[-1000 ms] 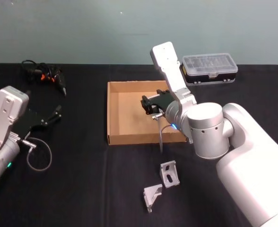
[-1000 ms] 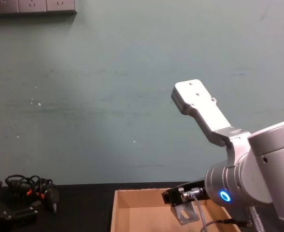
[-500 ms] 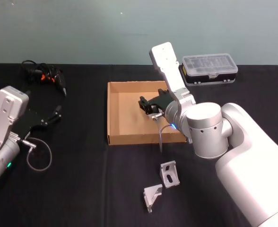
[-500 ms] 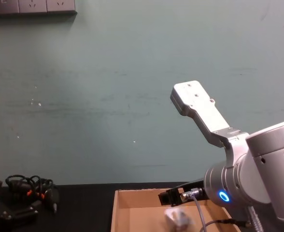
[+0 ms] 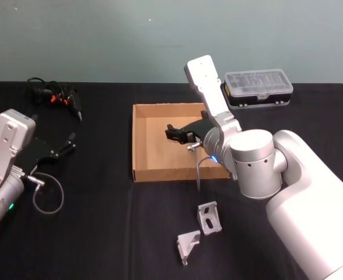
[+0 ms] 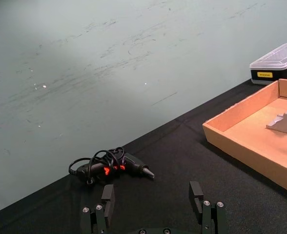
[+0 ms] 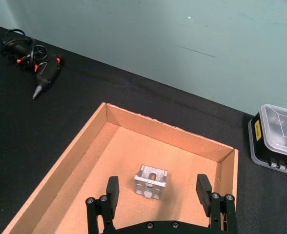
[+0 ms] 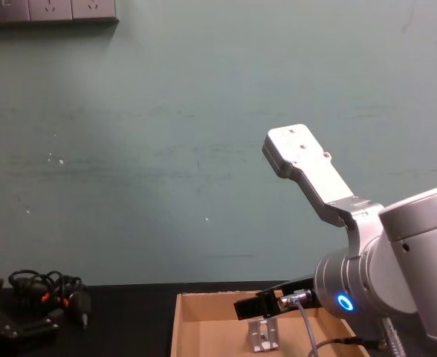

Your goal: Use one hand to pick up the angle iron from the table and place it into the box.

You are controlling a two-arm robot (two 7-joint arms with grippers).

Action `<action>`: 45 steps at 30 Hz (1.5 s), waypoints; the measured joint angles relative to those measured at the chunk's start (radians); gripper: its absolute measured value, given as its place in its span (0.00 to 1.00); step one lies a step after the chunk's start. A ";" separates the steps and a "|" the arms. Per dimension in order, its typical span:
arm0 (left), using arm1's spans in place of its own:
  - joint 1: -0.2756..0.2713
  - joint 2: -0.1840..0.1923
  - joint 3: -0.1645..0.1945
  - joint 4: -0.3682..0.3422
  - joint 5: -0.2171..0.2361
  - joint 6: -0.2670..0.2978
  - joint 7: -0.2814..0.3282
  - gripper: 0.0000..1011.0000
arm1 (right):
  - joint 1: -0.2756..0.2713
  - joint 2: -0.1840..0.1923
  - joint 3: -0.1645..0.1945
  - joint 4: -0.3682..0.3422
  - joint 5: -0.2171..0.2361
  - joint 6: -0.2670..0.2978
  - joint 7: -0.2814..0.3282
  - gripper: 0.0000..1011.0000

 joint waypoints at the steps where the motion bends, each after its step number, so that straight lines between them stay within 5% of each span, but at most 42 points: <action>1: 0.000 0.000 0.000 0.000 0.000 0.000 0.000 0.99 | 0.000 0.000 0.000 0.000 0.000 0.000 0.000 0.99; 7: 0.000 0.000 0.000 0.000 0.000 0.000 0.000 0.99 | -0.006 0.006 0.004 -0.013 -0.001 0.002 0.008 0.99; 19: 0.000 0.000 0.000 0.000 0.000 0.000 0.000 0.99 | -0.103 0.100 0.054 -0.191 0.010 0.071 0.108 0.99; 29: 0.000 0.000 0.000 0.000 0.000 0.000 0.000 0.99 | -0.208 0.269 0.120 -0.368 0.064 0.090 0.299 0.99; 35: 0.000 0.000 0.000 0.000 0.000 0.000 0.000 0.99 | -0.274 0.399 0.154 -0.436 0.127 0.027 0.467 0.99; 45: 0.000 0.000 0.000 0.000 0.000 0.000 0.000 0.99 | -0.307 0.522 0.124 -0.430 0.185 -0.091 0.648 0.99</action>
